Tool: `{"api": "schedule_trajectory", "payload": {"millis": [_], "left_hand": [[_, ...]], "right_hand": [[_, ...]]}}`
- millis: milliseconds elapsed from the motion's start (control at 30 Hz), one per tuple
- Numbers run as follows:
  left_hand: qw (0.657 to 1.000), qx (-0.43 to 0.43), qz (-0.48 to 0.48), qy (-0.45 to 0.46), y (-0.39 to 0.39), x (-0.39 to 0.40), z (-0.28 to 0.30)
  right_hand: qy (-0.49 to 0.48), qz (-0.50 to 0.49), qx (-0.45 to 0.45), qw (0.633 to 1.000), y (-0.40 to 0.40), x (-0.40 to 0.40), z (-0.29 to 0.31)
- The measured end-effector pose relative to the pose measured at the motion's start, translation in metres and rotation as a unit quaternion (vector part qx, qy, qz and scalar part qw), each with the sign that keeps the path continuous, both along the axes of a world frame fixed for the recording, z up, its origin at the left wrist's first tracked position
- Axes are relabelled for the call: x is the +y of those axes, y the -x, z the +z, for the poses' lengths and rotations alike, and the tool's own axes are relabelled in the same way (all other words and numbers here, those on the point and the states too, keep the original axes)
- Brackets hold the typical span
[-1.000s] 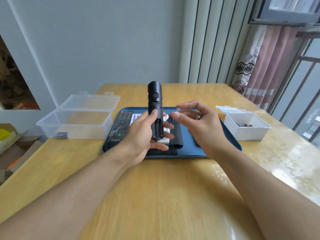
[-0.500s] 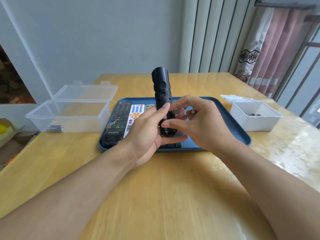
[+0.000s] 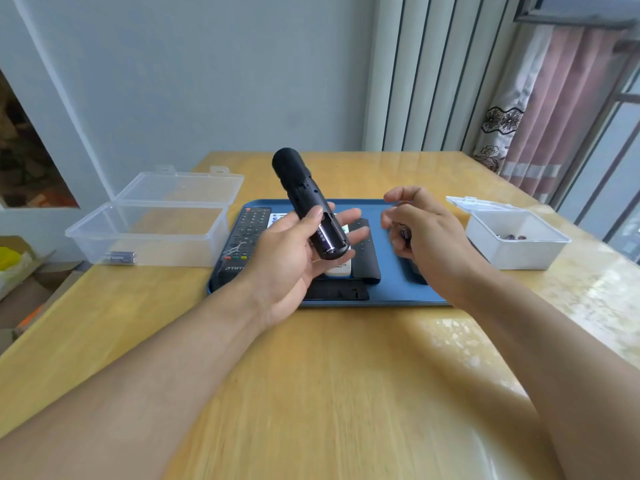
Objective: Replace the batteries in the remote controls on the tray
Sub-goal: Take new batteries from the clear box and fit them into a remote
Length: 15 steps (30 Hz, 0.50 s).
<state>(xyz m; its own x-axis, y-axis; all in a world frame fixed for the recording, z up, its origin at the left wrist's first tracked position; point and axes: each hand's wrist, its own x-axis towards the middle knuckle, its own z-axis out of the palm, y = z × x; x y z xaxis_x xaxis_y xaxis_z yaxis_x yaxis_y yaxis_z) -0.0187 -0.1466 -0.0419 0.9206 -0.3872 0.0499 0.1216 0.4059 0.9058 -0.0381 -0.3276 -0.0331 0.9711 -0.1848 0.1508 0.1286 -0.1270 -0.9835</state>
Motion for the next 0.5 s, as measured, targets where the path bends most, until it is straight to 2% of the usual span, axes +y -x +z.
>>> {"api": "schedule_trajectory", "payload": {"millis": [100, 167, 400, 500], "left_hand": [[0.998, -0.033, 0.034, -0.033, -0.0029, 0.0013, -0.0016], [0.997, -0.037, 0.058, -0.023, -0.0042, 0.0031, -0.0025], [0.991, -0.006, 0.135, 0.000, -0.0079, 0.0045, -0.0073], [0.990, -0.006, 0.142, 0.001, -0.0078, 0.0039, -0.0078]], "right_hand": [[0.001, 0.023, 0.003, 1.000, -0.0018, 0.0012, -0.0024], [0.011, 0.045, -0.010, 0.999, -0.0008, 0.0027, -0.0036], [0.077, 0.065, -0.013, 0.995, -0.0014, -0.0030, -0.0090], [0.138, 0.061, -0.074, 0.986, -0.0005, 0.0019, -0.0089]]}}
